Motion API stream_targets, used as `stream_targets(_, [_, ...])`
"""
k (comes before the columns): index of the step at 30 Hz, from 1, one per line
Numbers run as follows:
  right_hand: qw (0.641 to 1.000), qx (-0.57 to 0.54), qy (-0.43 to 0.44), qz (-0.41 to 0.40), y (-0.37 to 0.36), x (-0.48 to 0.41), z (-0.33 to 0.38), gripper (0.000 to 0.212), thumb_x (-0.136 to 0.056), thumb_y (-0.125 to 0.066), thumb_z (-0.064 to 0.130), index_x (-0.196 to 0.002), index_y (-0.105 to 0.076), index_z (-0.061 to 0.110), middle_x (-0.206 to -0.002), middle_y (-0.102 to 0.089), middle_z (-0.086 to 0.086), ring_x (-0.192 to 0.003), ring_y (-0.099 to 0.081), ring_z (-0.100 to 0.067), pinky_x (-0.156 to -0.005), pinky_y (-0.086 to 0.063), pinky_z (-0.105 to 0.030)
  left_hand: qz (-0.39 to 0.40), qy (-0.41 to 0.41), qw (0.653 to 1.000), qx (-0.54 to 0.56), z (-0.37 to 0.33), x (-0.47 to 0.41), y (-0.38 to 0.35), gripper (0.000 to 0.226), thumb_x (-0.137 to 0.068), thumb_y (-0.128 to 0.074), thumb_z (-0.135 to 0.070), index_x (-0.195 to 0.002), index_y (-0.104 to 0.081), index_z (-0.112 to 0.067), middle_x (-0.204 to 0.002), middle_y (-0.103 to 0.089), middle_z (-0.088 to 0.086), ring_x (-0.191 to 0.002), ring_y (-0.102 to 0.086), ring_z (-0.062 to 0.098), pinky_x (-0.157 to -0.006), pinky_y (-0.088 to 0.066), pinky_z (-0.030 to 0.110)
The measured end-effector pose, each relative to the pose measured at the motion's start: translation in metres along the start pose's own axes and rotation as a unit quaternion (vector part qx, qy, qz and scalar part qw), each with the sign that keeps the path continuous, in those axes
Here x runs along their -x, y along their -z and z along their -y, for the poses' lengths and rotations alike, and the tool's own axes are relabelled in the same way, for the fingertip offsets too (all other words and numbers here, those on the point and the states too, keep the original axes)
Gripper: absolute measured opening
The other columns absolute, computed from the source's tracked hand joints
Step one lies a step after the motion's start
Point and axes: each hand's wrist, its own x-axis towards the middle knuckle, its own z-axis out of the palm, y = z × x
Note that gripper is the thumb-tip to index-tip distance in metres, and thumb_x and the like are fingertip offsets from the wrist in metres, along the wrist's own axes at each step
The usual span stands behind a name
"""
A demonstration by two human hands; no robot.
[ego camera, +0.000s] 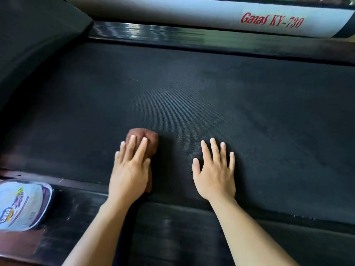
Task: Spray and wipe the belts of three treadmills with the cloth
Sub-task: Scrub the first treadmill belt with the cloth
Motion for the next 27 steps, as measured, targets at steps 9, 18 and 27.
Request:
stream_targets(9, [0.997, -0.066, 0.022, 0.044, 0.009, -0.001, -0.011, 0.059, -0.1, -0.041, 0.046, -0.154, -0.031, 0.025, -0.165, -0.015, -0.001, -0.153, -0.007, -0.026, -0.123, -0.002, -0.047, -0.012, 0.055, 0.998, 0.002, -0.049, -0.063, -0.003, 0.061, -0.103, -0.042, -0.027, -0.159, -0.018, -0.02, -0.167, -0.005, 0.012, -0.152, -0.002, 0.039, -0.123, -0.007, 0.041])
stream_targets(18, [0.996, -0.07, -0.043, -0.04, 0.031, 0.004, -0.084, 0.053, -0.094, -0.058, 0.03, -0.144, -0.047, 0.017, -0.158, -0.034, -0.01, -0.148, -0.024, -0.035, -0.12, -0.016, -0.054, 0.062, -0.145, 0.987, 0.009, -0.154, 0.006, -0.046, 0.061, -0.103, -0.044, -0.029, -0.159, -0.02, -0.023, -0.167, -0.007, 0.007, -0.153, -0.004, 0.036, -0.124, -0.013, 0.044])
stream_targets(27, [0.997, 0.002, -0.066, -0.028, 0.026, 0.005, -0.135, 0.067, -0.094, -0.03, 0.057, -0.151, -0.036, 0.022, -0.162, -0.025, -0.009, -0.149, -0.02, -0.035, -0.119, -0.013, -0.056, 0.009, -0.019, 1.0, 0.002, -0.075, 0.003, -0.026, 0.058, -0.099, -0.052, -0.021, -0.155, -0.034, -0.017, -0.165, -0.014, 0.014, -0.15, -0.011, 0.045, -0.122, -0.019, 0.052])
